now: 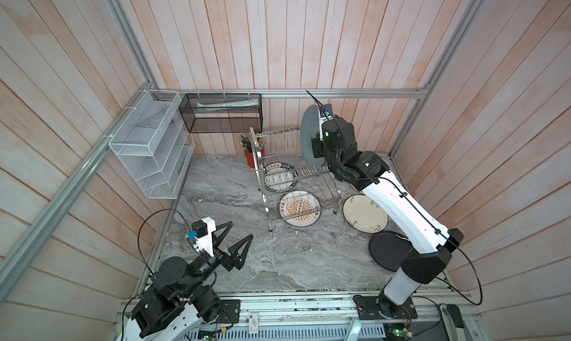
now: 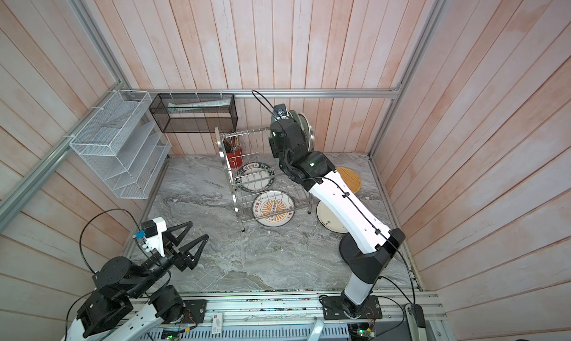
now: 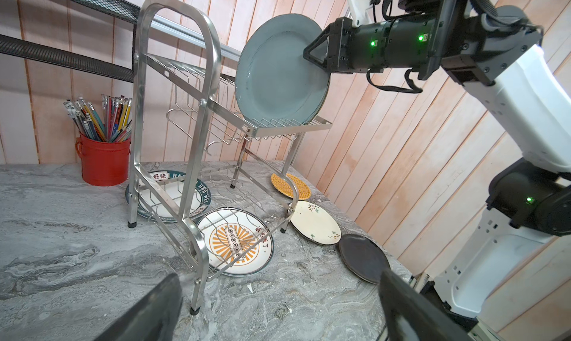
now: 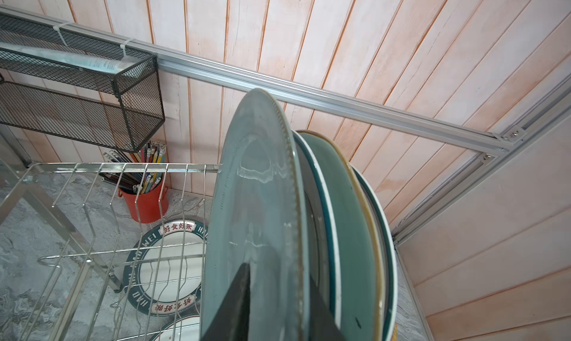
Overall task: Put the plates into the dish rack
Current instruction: 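Open the right gripper to release the teal plate in the rack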
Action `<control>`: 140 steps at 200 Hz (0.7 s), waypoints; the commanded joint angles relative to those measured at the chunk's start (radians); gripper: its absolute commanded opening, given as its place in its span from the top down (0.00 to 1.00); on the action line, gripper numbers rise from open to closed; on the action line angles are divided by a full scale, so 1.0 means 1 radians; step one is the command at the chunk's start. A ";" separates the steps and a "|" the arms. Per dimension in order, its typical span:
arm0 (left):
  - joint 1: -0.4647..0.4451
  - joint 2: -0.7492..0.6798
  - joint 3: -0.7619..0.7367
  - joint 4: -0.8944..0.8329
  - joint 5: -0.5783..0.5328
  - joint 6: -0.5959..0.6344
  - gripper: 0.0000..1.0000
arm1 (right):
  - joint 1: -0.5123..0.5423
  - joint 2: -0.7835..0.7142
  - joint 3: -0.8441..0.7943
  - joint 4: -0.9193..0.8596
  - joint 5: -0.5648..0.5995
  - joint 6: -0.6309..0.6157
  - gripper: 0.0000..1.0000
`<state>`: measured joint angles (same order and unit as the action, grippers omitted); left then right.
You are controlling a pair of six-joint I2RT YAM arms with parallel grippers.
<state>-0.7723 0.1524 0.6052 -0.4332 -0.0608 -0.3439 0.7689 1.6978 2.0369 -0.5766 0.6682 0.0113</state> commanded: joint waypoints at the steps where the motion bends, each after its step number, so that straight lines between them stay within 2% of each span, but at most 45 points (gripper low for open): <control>1: 0.004 -0.001 -0.002 0.004 0.007 -0.002 0.00 | 0.001 -0.005 0.036 0.001 -0.019 0.005 0.73; 46: 0.004 -0.002 -0.002 0.004 0.007 -0.002 0.00 | 0.000 0.000 0.057 -0.005 -0.016 -0.005 0.60; 125: 0.004 -0.002 -0.002 0.003 0.005 -0.002 0.00 | -0.002 0.011 0.102 -0.021 -0.029 -0.011 0.57; 140: 0.004 -0.003 -0.002 0.003 0.005 -0.002 0.00 | -0.002 0.008 0.112 -0.023 -0.031 -0.010 0.50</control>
<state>-0.7723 0.1524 0.6052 -0.4332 -0.0597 -0.3439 0.7689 1.6981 2.1056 -0.5915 0.6525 0.0044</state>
